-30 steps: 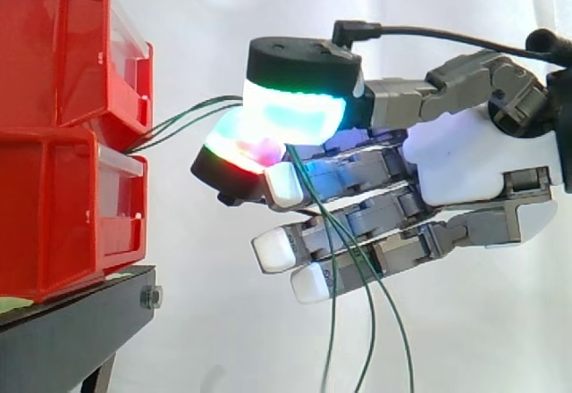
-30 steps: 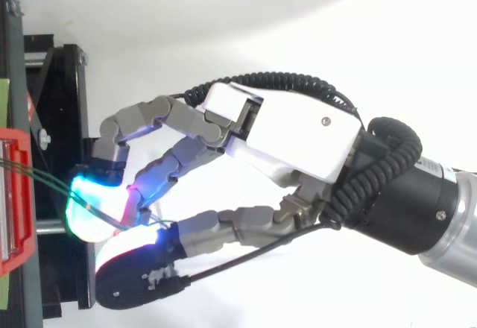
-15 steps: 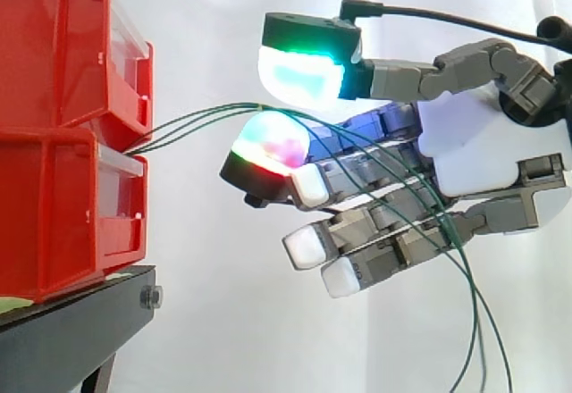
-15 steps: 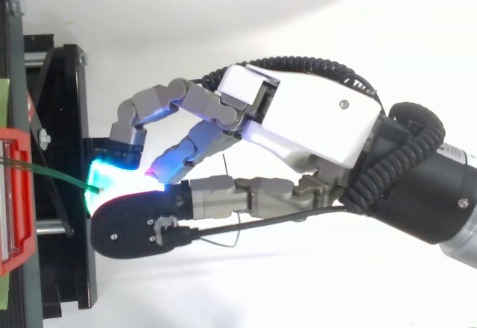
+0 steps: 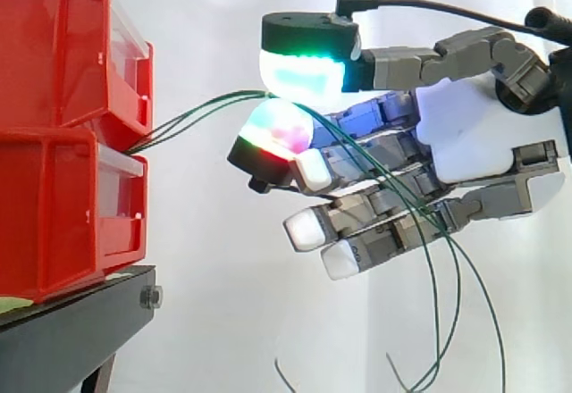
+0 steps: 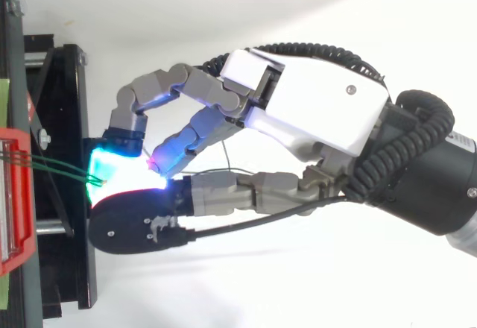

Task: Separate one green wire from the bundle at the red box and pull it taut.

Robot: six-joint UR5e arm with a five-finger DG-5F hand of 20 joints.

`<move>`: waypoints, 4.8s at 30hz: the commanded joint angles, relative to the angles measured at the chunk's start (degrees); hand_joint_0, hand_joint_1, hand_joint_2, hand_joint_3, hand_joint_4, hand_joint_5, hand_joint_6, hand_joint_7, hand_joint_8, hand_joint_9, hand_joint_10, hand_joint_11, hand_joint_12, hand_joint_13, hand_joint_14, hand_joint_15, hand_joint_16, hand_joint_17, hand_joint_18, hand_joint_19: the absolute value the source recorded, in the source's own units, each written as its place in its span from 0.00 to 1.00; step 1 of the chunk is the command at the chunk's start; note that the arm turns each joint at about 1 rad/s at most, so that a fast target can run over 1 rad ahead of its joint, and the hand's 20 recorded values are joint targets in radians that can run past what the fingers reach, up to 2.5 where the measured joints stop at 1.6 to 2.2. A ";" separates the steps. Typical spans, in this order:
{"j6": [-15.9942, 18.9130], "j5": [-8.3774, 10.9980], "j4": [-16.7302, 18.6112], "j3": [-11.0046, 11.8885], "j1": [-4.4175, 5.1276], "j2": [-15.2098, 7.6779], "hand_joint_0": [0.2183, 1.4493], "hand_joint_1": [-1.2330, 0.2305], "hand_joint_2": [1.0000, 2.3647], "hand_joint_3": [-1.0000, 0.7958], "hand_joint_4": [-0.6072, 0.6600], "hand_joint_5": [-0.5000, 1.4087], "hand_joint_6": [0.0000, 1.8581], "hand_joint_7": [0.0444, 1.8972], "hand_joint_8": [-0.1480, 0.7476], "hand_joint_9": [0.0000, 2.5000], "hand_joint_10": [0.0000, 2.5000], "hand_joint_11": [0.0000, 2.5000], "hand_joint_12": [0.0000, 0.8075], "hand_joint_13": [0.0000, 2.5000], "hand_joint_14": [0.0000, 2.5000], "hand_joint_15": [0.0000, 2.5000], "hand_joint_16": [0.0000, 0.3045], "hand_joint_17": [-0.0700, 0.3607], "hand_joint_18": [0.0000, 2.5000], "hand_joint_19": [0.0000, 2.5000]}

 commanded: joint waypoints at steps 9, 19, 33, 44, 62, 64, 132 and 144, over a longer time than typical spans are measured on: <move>0.13 0.08 -0.22 0.09 -0.28 -0.03 0.42 0.22 0.00 0.28 0.42 0.17 0.49 0.48 0.41 0.41 0.01 0.27 0.40 0.36 0.01 0.23 0.15 0.40 0.30 0.21; 0.92 0.00 -0.74 0.01 -0.45 0.06 0.32 0.26 0.00 0.28 0.51 0.18 0.48 0.49 0.41 0.42 0.01 0.28 0.40 0.36 0.01 0.24 0.15 0.40 0.30 0.22; 1.01 0.00 -1.10 0.27 -0.45 0.06 0.24 0.39 0.00 0.28 0.53 0.18 0.47 0.49 0.44 0.43 0.01 0.27 0.43 0.37 0.01 0.25 0.17 0.43 0.31 0.23; 0.83 -0.09 -1.10 0.53 -0.80 -0.03 0.29 0.42 0.00 0.30 0.53 0.18 0.47 0.49 0.43 0.43 0.01 0.28 0.42 0.37 0.01 0.25 0.16 0.41 0.30 0.23; 0.22 -0.88 -0.13 0.01 -1.33 -0.03 0.39 0.22 0.00 0.28 0.49 0.17 0.48 0.47 0.41 0.41 0.01 0.28 0.40 0.36 0.01 0.25 0.15 0.40 0.30 0.22; 0.22 -0.88 -0.04 0.01 -1.33 -0.03 0.38 0.22 0.00 0.28 0.50 0.17 0.48 0.48 0.40 0.41 0.01 0.27 0.40 0.36 0.01 0.25 0.15 0.40 0.30 0.23; -9.36 1.67 31.69 -14.67 -0.89 -4.24 0.19 0.44 0.00 0.28 0.68 0.19 0.27 0.48 0.47 0.40 0.00 0.16 0.46 0.33 0.01 0.17 0.18 0.46 0.24 0.16; -14.02 3.77 40.65 -14.50 0.25 -7.23 0.18 0.44 0.00 0.28 0.67 0.19 0.27 0.50 0.50 0.41 0.00 0.15 0.48 0.32 0.01 0.16 0.19 0.47 0.21 0.13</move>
